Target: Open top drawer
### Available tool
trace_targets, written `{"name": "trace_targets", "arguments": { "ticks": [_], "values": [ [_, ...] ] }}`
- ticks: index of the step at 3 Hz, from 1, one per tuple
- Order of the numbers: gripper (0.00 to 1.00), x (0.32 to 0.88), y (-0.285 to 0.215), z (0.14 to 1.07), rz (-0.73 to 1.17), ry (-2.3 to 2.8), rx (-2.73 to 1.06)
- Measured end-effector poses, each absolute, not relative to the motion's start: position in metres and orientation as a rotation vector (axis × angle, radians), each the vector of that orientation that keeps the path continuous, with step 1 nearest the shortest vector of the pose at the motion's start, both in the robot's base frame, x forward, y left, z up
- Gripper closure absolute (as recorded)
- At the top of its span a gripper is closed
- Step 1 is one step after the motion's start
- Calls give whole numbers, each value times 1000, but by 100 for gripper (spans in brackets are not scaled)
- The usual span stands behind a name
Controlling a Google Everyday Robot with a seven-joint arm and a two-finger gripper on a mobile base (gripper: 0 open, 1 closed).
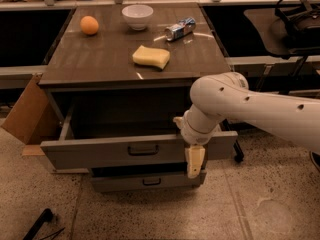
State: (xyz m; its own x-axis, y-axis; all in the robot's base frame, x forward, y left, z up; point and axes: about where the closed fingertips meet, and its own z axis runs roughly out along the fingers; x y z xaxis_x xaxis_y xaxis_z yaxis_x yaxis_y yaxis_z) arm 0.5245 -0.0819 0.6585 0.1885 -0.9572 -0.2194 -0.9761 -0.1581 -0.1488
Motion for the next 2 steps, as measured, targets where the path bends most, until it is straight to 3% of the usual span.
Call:
{"name": "trace_targets", "arguments": {
  "ticks": [1, 2],
  "values": [
    [0, 508, -83, 657, 121, 1880, -2249],
    [16, 493, -86, 655, 128, 1911, -2266]
  ]
}}
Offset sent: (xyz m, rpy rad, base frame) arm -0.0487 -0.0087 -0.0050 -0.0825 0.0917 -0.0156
